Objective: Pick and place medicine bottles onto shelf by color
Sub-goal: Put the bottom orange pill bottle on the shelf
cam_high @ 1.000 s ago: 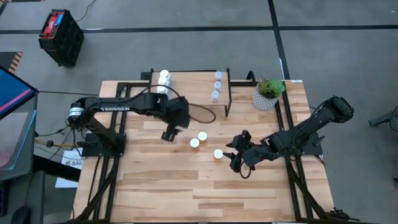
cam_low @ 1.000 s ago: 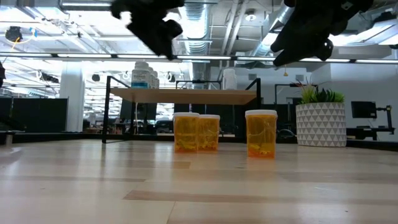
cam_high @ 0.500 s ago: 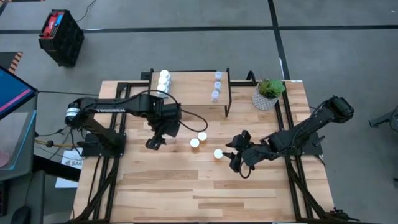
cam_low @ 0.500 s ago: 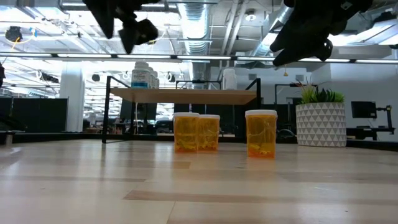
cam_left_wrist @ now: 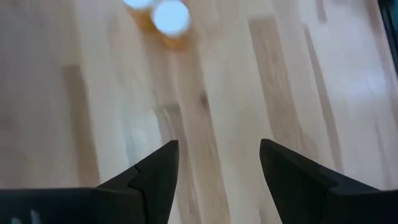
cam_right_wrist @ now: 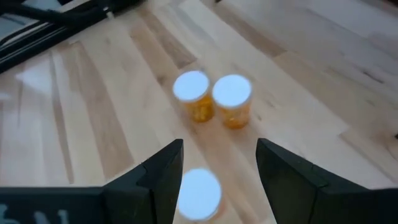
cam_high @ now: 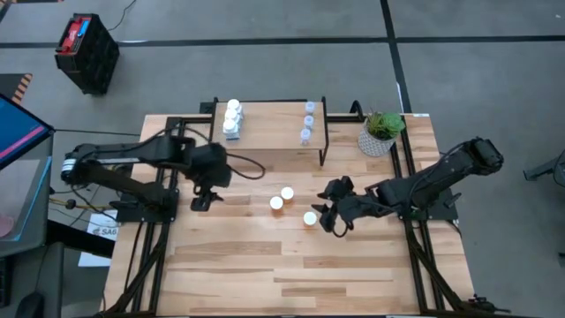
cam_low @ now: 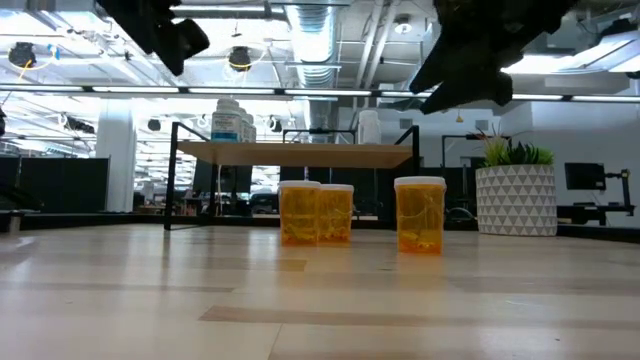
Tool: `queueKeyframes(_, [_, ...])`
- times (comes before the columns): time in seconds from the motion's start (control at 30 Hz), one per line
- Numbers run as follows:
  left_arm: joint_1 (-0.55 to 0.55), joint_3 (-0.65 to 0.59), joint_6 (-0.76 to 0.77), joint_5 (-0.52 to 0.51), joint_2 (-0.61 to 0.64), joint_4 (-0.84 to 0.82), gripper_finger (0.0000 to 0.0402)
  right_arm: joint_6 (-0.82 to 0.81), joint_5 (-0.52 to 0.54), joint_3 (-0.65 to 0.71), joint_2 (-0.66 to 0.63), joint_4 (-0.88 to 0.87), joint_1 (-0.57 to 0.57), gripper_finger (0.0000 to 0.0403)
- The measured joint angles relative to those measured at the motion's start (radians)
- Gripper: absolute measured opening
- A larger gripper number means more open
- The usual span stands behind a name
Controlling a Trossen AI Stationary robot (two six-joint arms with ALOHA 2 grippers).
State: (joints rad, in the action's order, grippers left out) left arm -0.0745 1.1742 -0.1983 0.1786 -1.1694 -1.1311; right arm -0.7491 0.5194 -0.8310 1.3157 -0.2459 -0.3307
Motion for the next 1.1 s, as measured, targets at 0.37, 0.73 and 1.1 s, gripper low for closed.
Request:
queueKeyframes(0.37, [0.105, -0.297, 0.196, -0.314, 0.259, 0.448, 0.021, -0.002, -0.072, 0.0, 0.0, 0.025, 0.065, 0.0224])
queueKeyframes(0.73, [0.207, -0.444, 0.239, -0.392, 0.286, 0.57, 0.021, 0.147, -0.104, 0.0, 0.0, 0.15, 0.049, 0.0265])
queueKeyframes(1.1, [0.308, -0.512, 0.266, -0.551, 0.287, 0.628, 0.021, 0.223, -0.253, -0.127, 0.098, 0.151, -0.017, 0.0265])
